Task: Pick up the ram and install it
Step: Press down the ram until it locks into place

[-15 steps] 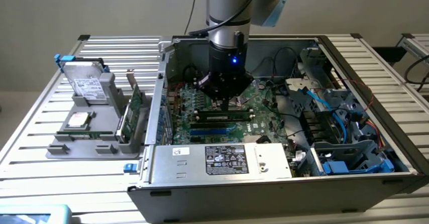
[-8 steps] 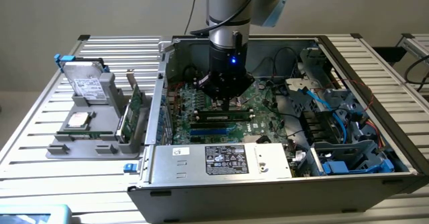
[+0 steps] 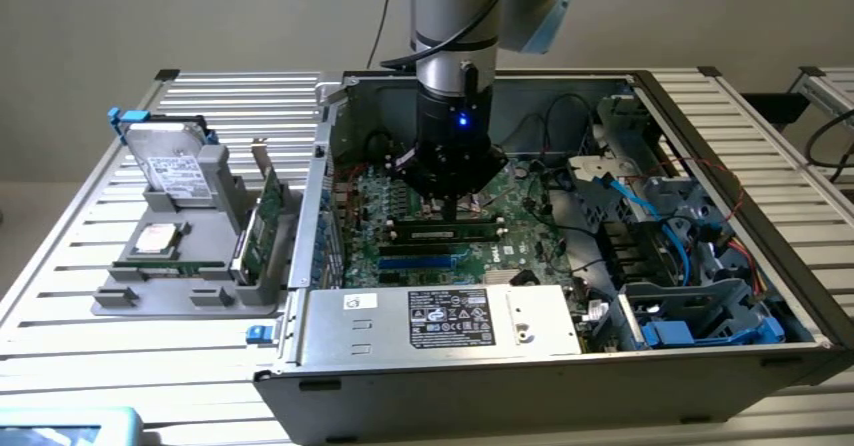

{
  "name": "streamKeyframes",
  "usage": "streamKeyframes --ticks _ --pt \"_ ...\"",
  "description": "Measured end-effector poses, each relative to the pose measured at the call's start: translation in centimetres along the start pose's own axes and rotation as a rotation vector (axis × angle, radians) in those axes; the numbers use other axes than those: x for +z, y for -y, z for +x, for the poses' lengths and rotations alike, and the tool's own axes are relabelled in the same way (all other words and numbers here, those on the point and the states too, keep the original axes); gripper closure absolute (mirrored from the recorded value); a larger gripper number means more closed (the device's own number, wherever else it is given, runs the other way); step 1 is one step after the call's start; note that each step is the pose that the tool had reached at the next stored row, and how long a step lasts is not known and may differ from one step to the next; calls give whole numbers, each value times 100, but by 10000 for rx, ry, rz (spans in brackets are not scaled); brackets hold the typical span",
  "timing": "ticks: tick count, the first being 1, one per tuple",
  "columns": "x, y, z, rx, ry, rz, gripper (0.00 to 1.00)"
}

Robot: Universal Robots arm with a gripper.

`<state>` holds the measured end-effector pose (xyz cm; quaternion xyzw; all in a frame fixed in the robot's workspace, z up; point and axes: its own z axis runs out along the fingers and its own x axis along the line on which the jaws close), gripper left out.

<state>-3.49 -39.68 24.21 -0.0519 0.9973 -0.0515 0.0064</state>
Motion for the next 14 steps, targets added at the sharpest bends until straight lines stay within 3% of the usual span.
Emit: streamKeyframes --ticks 14 --pt "0 0 0 1 1 1 89"
